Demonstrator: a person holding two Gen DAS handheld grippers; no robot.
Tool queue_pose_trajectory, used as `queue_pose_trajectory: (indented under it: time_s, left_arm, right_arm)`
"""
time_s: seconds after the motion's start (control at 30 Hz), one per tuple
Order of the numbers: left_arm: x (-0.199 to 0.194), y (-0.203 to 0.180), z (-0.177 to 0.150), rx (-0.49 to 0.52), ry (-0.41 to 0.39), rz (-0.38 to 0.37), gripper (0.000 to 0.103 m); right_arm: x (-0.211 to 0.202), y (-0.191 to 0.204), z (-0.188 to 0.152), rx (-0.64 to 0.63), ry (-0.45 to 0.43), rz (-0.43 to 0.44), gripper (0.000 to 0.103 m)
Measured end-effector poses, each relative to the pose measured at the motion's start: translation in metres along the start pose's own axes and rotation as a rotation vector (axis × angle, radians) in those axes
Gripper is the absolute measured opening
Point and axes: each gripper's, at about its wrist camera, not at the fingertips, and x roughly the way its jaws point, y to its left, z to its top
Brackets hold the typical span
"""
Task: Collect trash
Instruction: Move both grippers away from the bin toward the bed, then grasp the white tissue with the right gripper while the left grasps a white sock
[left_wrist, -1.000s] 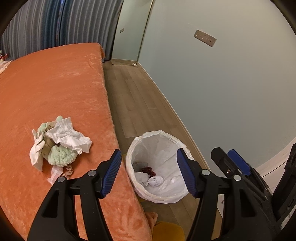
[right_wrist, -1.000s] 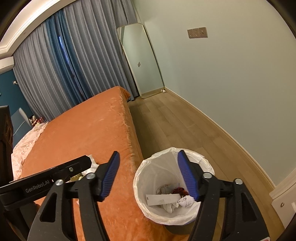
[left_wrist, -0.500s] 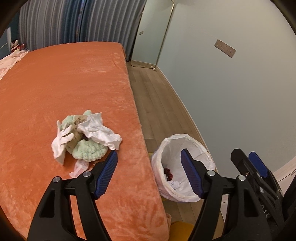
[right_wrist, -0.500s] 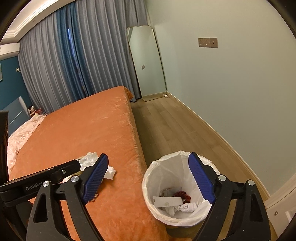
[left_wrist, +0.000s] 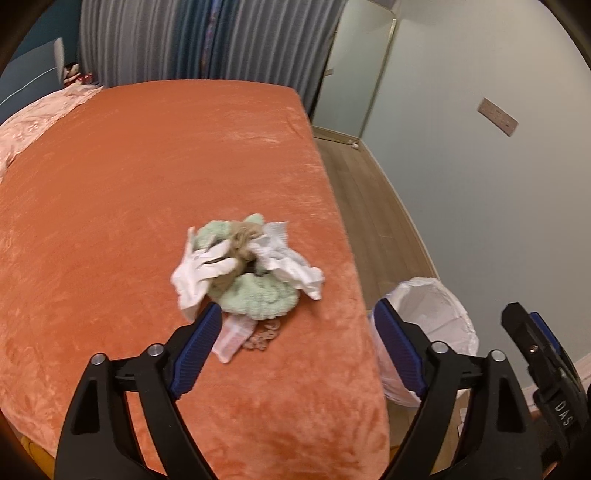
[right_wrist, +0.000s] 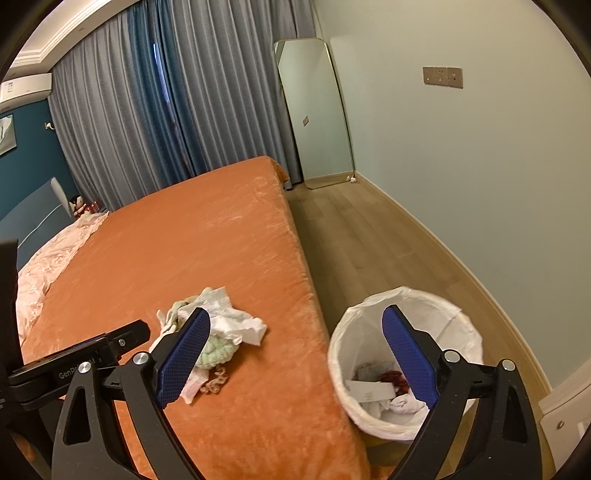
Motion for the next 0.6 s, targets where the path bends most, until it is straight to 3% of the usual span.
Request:
queue_pose_trajectory:
  time_s: [0.27, 0.6]
  left_arm:
    - [0.02, 0.065, -0.004, -0.091, 0.034, 0.085, 0.084]
    - [0.061, 0.122, -0.005, -0.163, 0.1, 0.144, 0.089]
  right_arm:
    - [0.031, 0.022, -0.009, 0.01, 0.072, 0.013, 0.09]
    - [0.08, 0.067, -0.02, -0.08, 0.101, 0.001, 0.09]
